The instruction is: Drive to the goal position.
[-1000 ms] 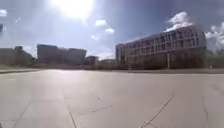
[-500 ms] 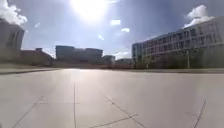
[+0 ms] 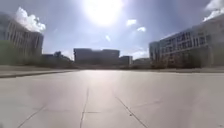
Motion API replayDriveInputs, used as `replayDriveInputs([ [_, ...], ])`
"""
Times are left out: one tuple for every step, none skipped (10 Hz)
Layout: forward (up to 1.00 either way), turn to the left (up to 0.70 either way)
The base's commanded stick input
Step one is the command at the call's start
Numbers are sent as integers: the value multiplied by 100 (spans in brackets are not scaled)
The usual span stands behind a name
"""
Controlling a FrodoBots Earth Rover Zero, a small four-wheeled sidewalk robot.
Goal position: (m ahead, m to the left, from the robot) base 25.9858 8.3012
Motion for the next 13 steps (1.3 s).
replayDriveInputs([
  [100, 0],
  [100, 0],
  [100, 0],
  [100, 0],
  [100, 0],
  [100, 0],
  [100, 0],
  [100, 0],
  [100, 0],
  [100, 0],
  [100, 0],
  [100, 0],
  [100, 0],
])
